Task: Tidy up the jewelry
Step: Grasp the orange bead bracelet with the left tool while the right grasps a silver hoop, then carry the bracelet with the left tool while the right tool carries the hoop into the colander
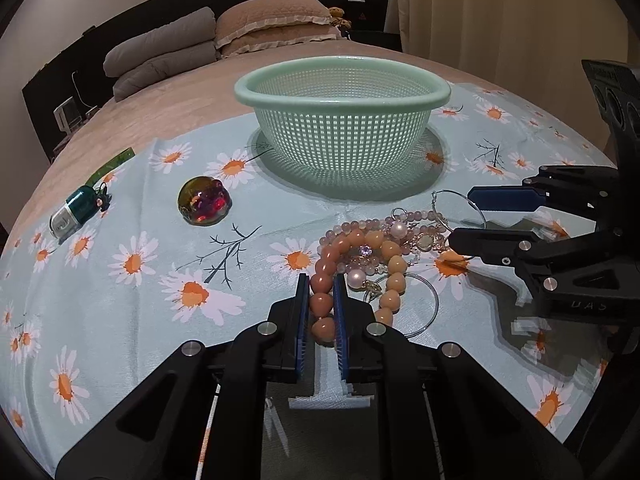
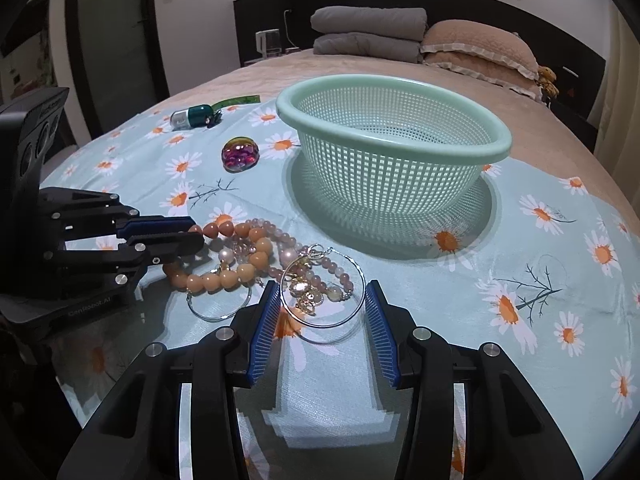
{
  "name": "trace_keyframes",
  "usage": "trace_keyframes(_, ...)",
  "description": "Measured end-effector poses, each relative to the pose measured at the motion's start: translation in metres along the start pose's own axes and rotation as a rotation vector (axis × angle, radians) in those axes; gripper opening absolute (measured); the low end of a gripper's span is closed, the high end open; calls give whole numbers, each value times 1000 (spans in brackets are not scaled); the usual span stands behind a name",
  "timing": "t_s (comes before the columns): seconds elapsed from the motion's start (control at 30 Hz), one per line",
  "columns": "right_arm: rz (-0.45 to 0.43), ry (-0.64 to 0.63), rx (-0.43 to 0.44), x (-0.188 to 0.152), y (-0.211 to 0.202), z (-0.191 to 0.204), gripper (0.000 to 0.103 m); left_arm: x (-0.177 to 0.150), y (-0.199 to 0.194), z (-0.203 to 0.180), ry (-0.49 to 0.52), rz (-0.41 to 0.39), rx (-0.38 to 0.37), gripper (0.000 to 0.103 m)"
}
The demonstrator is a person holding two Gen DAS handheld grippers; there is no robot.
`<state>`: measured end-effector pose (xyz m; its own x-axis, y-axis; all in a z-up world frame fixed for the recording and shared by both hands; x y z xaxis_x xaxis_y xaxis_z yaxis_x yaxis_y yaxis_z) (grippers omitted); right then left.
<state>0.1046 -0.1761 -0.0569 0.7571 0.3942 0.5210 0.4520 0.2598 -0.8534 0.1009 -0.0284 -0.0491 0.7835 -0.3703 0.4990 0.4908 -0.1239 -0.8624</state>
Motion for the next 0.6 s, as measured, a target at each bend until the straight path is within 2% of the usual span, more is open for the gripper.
trace_keyframes(0.1,-13,4,20,0,-8,-2,41,2,-14,-2,22,-23,5,12)
trace_keyframes(0.27,-47,-3,19,1,-26,-4,41,15,-44,-10,49,-89,-34,12)
trace_keyframes(0.43,-91,-22,-2,2,-49,-5,41,35,-73,-19,97,-158,-17,12)
trace_keyframes(0.6,-133,-27,-39,19,-75,-9,41,57,-100,-8,109,-208,7,12)
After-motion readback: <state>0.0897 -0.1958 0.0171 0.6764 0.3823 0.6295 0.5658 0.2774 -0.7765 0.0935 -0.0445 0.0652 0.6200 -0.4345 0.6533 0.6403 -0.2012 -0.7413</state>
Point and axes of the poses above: each gripper's, at about its wrist camera, not at the fingertips, and y roughly the way its jaws point, z to its left, x to its top, the point moved 6 cm from there along y, roughly the way its jaws point, and after that the axes turned 14 degrees about z, right-handed, at the moved point
